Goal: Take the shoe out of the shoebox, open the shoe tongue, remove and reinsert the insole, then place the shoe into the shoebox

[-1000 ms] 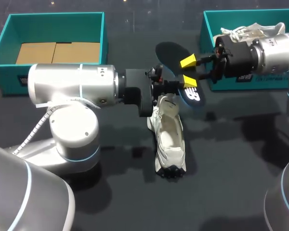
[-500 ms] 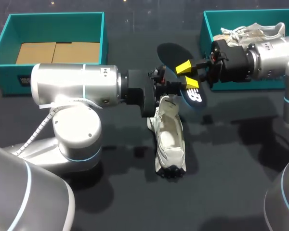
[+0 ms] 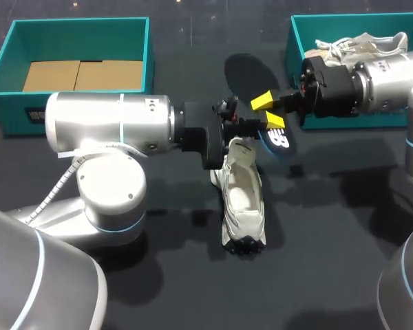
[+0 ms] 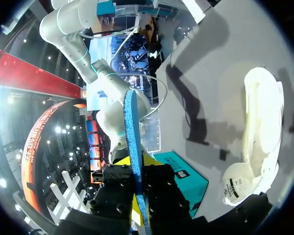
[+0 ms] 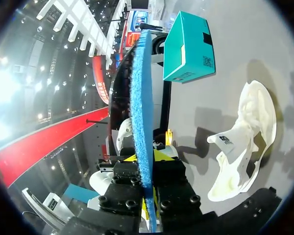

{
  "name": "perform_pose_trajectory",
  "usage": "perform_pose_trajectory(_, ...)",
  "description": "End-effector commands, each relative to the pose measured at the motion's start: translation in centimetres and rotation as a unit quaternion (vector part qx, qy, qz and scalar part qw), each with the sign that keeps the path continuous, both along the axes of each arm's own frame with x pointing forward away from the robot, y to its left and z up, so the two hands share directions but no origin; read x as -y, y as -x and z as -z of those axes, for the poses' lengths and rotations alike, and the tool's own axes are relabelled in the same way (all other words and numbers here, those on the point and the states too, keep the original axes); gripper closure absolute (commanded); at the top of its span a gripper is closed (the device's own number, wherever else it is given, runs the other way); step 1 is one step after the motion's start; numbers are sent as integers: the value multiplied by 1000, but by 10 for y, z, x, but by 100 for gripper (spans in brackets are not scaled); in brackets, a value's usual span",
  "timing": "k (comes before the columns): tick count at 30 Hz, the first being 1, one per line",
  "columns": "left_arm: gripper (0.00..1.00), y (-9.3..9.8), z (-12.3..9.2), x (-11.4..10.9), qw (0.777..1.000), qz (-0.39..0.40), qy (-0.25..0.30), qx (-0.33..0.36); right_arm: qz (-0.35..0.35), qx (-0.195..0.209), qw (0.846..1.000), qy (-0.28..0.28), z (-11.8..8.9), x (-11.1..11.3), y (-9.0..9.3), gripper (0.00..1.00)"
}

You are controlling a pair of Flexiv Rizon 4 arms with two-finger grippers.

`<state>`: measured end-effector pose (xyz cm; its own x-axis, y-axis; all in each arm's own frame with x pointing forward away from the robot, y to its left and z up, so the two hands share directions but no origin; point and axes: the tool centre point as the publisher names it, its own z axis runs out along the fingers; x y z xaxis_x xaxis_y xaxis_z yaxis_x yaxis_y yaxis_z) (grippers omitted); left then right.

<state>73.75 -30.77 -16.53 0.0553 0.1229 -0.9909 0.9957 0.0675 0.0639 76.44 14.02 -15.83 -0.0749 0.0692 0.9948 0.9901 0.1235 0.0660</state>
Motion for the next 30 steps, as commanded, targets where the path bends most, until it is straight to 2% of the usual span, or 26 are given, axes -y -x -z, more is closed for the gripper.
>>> perform_pose_trajectory(1, 0, 3, -1, 0, 1000, -4, 0, -4, 1, -1, 1000, 0, 1, 0, 2, 100)
perform_pose_trajectory(5, 0, 6, -8, -17, 1000, -9, 5, -16, 3, -4, 1000, -1, 2, 1, 6, 100)
perform_pose_trajectory(9, 0, 6, -14, -48, 999, -16, -6, -31, 8, -6, 1000, -2, 5, 5, 11, 100)
perform_pose_trajectory(17, 0, 1, -27, -106, 996, -16, -53, -73, 17, -13, 1000, -12, 19, 5, 27, 100)
perform_pose_trajectory(19, 0, 1, -33, -117, 994, -6, -80, -70, 18, -13, 1000, -13, 19, 1, 32, 100)
perform_pose_trajectory(22, 0, 1, -33, -117, 994, -6, -80, -70, 15, -22, 999, -18, 24, -5, 37, 100)
perform_pose_trajectory(30, 0, 1, -33, -117, 994, -6, -80, -70, 15, -22, 999, -18, 24, -5, 37, 100)
